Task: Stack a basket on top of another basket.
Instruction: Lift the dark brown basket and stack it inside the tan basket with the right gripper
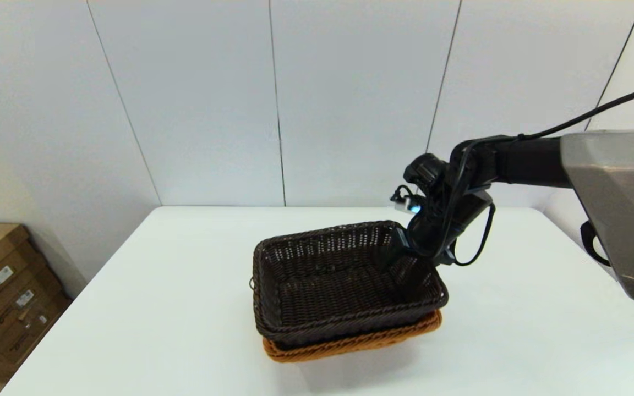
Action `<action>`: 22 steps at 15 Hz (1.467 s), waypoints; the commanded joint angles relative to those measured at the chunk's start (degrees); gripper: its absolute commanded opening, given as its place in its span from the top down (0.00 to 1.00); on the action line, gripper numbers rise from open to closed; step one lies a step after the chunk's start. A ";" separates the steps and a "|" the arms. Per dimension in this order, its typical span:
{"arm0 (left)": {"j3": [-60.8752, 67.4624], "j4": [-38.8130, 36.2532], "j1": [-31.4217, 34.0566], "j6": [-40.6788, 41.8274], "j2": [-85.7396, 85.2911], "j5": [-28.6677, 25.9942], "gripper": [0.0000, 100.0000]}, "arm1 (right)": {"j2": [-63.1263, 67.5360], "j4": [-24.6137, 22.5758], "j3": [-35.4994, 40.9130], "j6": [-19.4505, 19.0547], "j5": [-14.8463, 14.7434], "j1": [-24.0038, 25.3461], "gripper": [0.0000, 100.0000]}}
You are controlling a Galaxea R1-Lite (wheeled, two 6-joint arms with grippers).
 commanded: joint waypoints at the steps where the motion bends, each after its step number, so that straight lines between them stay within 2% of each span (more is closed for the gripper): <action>1: 0.00 0.02 0.02 -0.04 -0.01 0.02 0.00 | -2.27 0.39 0.06 0.16 0.21 0.29 0.00; 12: 0.00 0.02 0.02 -0.04 -0.01 0.02 0.00 | -12.38 1.36 0.41 0.51 0.48 -0.67 0.00; 22: 0.00 0.02 0.02 -0.04 -0.01 0.02 0.00 | -6.40 1.01 0.93 0.16 0.13 -0.41 0.00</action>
